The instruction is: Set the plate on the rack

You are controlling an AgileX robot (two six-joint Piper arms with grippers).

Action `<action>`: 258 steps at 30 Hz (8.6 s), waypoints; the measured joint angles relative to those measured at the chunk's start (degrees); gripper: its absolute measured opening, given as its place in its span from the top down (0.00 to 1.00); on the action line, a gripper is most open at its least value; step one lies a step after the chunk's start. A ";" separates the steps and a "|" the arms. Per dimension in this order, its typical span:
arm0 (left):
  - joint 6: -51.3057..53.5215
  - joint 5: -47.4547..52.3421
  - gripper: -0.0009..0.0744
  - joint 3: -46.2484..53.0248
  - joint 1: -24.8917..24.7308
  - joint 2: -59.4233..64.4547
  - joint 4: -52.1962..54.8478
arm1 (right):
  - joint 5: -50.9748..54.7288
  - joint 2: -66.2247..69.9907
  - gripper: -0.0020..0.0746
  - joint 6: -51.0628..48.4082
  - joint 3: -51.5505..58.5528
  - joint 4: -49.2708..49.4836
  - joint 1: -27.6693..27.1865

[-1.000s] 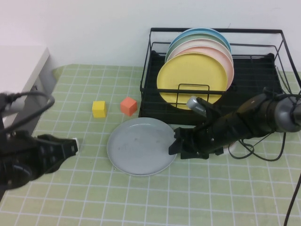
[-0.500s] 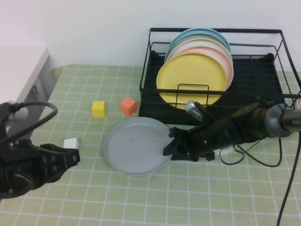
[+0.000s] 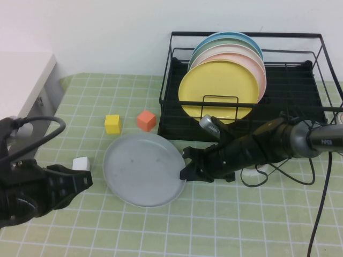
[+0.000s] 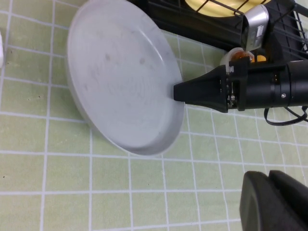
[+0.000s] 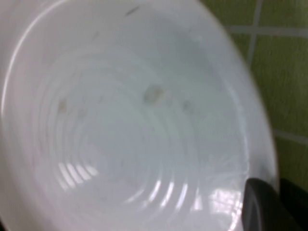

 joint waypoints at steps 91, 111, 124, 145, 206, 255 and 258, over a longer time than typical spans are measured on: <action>113.97 10.29 0.91 -25.57 -1.12 24.20 -43.09 | 30.67 -65.29 0.97 9.57 21.87 -59.22 -9.09; 111.89 13.16 0.91 -64.94 -1.51 61.19 -43.09 | 18.17 -73.51 0.97 12.57 42.70 -61.11 -9.20; 110.25 15.61 0.91 -70.01 -2.90 67.58 -42.79 | 17.03 -73.51 0.97 13.06 42.70 -61.78 -9.20; 111.95 5.49 0.45 -70.15 -8.25 69.70 -43.77 | 16.91 -73.51 0.97 12.96 42.70 -62.04 -9.20; 63.33 -55.54 0.99 -12.56 -11.80 -5.46 -49.01 | -1.51 -107.98 0.97 32.04 62.18 -77.95 -9.30; -64.73 -15.60 0.99 22.89 -11.80 -38.10 89.20 | -1.57 -119.73 0.97 9.21 62.89 -60.62 -9.30; -64.73 -16.75 0.99 22.89 -11.80 -38.10 89.39 | -0.64 -123.24 0.97 8.78 62.89 -60.62 -9.30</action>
